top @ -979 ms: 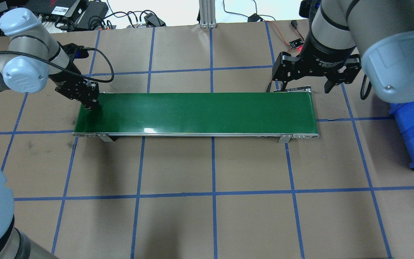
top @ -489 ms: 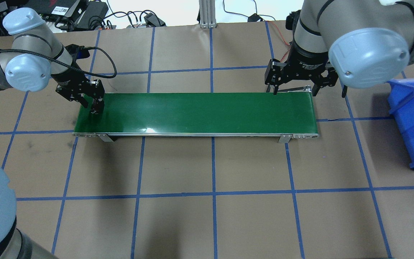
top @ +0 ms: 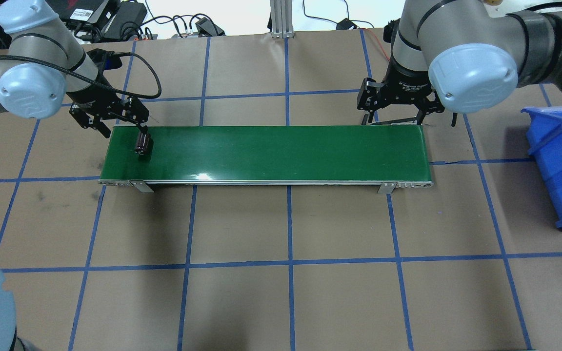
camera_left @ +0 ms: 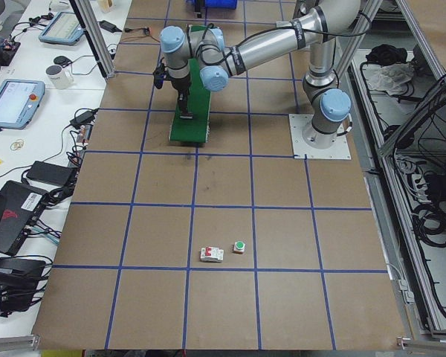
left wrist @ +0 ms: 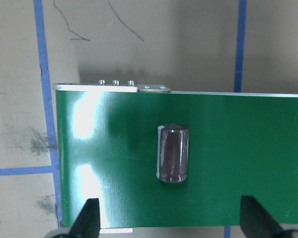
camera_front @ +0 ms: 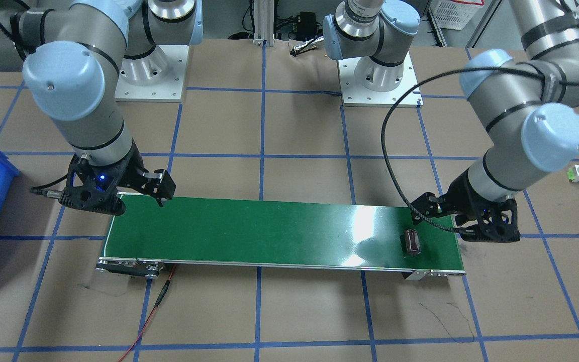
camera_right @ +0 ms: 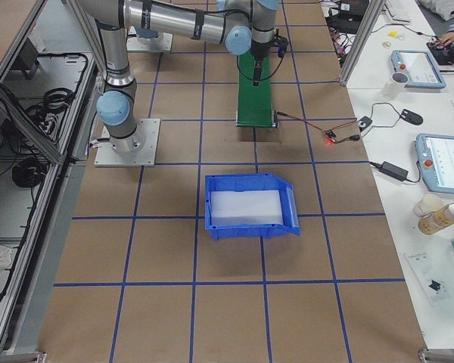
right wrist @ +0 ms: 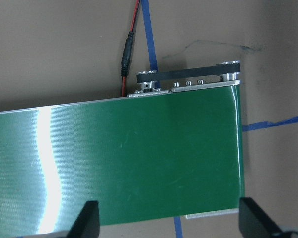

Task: Move capacitor from left to right
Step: 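Release the capacitor onto the belt while the right gripper moves to the far end, then hold the right gripper open at the belt end as the capacitor rides toward it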

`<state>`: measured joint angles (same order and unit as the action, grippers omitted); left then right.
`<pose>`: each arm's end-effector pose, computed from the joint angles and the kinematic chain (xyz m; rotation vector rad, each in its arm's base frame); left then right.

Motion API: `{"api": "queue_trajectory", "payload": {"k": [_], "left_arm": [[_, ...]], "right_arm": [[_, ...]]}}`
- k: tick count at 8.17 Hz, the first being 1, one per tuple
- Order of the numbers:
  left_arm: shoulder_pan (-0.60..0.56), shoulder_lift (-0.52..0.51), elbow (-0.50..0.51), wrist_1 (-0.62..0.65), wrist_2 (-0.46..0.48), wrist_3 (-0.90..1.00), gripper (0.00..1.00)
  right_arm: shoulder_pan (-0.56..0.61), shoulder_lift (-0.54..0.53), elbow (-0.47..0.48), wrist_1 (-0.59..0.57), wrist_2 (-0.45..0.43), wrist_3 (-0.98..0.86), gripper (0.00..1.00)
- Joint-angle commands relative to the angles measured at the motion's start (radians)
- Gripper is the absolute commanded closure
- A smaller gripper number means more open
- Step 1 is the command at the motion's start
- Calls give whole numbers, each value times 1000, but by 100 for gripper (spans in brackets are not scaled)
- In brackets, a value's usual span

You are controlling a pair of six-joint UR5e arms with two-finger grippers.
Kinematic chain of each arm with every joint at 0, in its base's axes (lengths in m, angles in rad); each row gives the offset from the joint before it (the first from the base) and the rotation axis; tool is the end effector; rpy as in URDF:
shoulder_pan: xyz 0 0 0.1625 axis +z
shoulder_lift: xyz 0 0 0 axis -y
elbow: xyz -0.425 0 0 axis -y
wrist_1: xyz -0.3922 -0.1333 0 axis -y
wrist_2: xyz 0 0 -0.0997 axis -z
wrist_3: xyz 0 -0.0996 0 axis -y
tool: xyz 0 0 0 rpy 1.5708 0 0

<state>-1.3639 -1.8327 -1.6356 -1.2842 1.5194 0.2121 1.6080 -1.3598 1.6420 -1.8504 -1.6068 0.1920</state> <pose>-0.0169 -0.5933 0.3438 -0.0064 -3.0827 -0.0440 0.1506 -0.5599 0.3691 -0.2400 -3.0962 0.0024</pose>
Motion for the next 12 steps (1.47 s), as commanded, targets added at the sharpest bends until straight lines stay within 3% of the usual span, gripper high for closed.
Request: {"api": "queue_trajectory", "payload": {"k": [1,3,5,12], "left_arm": [[-21,168,0,-46,2,-54,0],[-21,208,-3,-106,7,-59,0],[-21,222,-3,-115,10,-57,0],[-20,210,-10,-104,59,-57,0]], "right_arm": [[-65,80,2,-102,11,-84,0],[-77,142,10,-141,18,-111,0],[-77,168,59,-211,108,-114,0],[-77,166,68,-220,117,-121,0]]}}
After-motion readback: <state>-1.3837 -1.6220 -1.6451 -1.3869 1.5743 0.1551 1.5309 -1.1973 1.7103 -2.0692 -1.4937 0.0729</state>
